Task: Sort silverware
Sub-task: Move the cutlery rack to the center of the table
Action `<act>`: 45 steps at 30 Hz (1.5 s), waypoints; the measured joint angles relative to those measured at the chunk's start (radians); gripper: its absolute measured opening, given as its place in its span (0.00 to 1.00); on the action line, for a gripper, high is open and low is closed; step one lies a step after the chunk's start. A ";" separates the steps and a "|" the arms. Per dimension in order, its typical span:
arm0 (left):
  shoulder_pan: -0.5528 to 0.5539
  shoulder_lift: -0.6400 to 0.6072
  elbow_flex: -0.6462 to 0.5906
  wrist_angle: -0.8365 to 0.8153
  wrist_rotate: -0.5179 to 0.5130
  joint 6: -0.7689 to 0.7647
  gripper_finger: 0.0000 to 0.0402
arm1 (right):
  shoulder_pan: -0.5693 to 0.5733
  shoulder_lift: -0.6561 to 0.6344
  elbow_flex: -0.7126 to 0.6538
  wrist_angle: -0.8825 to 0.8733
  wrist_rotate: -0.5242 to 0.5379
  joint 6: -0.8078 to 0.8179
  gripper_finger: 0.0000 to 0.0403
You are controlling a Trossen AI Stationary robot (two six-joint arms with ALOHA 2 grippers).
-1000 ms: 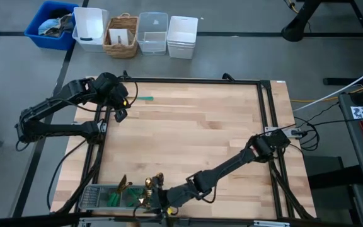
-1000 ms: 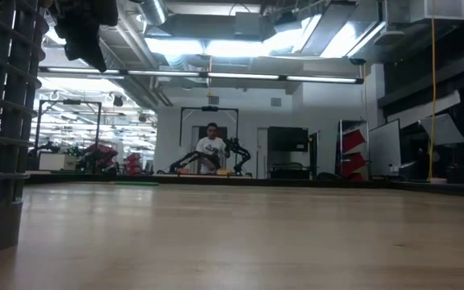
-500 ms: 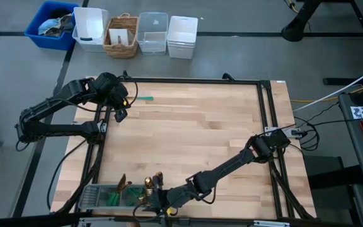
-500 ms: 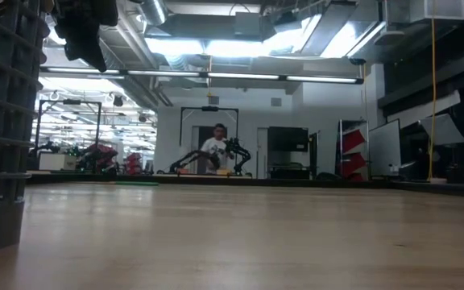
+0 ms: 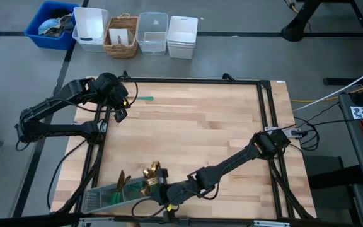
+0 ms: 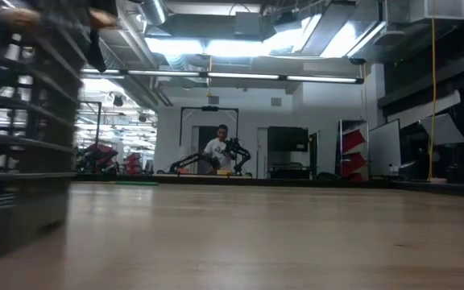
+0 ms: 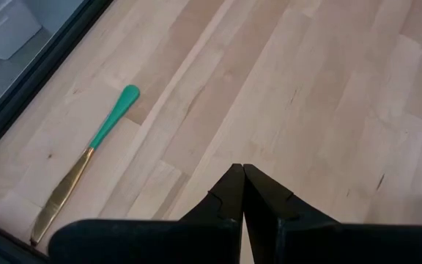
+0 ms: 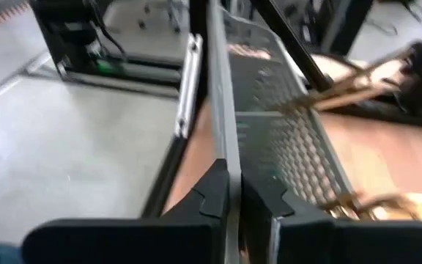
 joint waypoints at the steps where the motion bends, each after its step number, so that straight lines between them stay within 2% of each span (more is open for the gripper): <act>1: 0.000 0.000 0.000 0.000 0.000 0.000 0.00 | 0.000 -0.010 0.000 -0.039 0.004 0.005 0.07; 5: 0.000 0.000 0.000 0.000 0.000 0.000 0.00 | 0.000 -0.042 0.000 -0.153 0.013 0.025 0.03; 14: 0.000 0.001 0.000 0.002 -0.001 -0.054 0.00 | 0.002 -0.122 0.001 -0.426 0.022 0.145 0.05; 20: 0.000 0.031 0.000 0.006 -0.079 -0.134 0.00 | 0.014 -0.179 0.000 -0.629 0.020 0.224 0.03; 25: 0.000 0.125 0.000 0.019 -0.109 -0.133 0.00 | 0.023 -0.216 0.000 -0.782 0.012 0.303 0.06; 30: 0.017 0.261 0.000 0.123 -0.168 -0.067 0.00 | 0.035 -0.235 0.000 -0.882 0.010 0.319 0.04; 39: 0.212 0.460 0.000 0.164 -0.174 0.090 0.00 | 0.034 -0.245 0.001 -0.993 -0.036 0.315 0.08; 45: 0.303 0.574 0.000 0.168 -0.174 0.189 0.00 | 0.033 -0.247 0.001 -1.022 -0.053 0.315 0.05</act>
